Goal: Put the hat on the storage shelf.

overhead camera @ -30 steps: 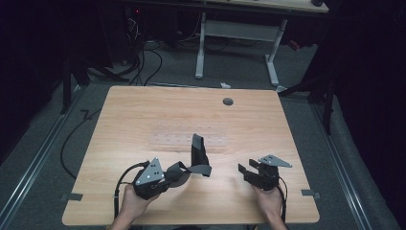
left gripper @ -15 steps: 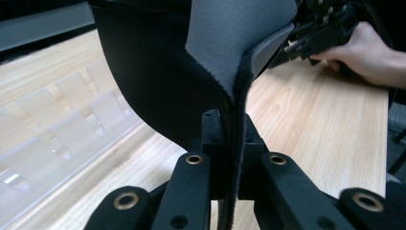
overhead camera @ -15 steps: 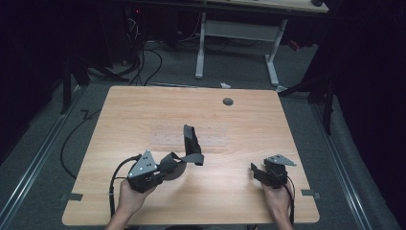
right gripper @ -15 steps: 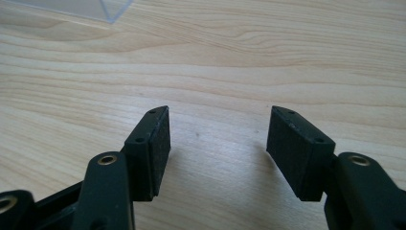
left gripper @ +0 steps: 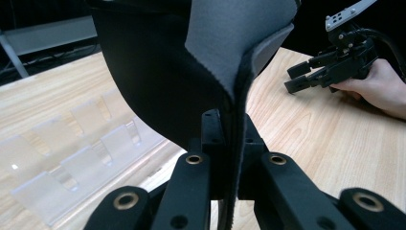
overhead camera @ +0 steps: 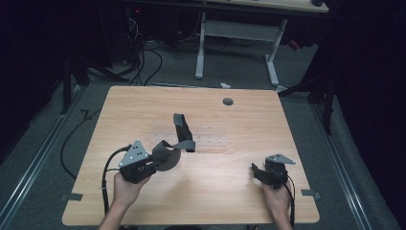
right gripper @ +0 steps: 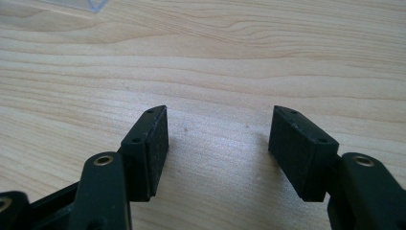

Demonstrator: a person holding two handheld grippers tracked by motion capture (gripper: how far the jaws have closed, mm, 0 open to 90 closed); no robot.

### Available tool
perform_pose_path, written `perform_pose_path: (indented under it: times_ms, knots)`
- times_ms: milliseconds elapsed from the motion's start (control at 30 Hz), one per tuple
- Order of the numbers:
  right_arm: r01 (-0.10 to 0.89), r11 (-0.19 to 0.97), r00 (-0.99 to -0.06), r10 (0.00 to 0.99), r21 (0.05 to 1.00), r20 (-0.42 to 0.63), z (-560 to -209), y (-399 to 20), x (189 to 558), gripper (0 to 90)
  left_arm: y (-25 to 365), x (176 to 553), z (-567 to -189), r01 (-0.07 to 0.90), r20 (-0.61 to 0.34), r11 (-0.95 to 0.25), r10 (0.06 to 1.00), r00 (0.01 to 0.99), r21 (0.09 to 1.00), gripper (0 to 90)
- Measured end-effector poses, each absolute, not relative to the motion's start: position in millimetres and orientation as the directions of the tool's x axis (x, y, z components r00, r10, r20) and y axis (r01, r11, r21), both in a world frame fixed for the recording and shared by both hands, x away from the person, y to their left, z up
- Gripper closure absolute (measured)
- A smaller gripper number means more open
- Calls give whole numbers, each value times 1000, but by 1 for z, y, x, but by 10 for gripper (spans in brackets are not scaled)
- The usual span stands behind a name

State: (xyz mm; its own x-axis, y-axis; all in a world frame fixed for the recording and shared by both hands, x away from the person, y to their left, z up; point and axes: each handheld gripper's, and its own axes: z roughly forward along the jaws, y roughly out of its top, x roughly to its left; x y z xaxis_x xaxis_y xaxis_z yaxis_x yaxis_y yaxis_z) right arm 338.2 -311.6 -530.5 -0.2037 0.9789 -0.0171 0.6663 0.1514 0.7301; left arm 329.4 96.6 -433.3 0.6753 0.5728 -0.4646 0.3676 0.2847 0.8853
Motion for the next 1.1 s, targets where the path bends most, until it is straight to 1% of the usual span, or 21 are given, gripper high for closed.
perform_pose_path:
  times_ms: [133, 467, 733, 1100]
  knots:
    - [667, 150, -203, 979, 730, -16, -531, -311, 338, 390, 100, 335, -431, 370, -473, 295, 582, 661, 881, 863]
    - [667, 151, -205, 979, 729, -15, -531, -312, 338, 385, 112, 348, -424, 343, -476, 330, 615, 628, 879, 862]
    - [665, 156, -209, 978, 730, -18, -531, -312, 338, 384, 114, 354, -422, 315, -448, 319, 642, 622, 894, 863]
    - [665, 157, -210, 978, 730, -19, -531, -312, 338, 383, 118, 367, -420, 274, -439, 345, 665, 603, 898, 864]
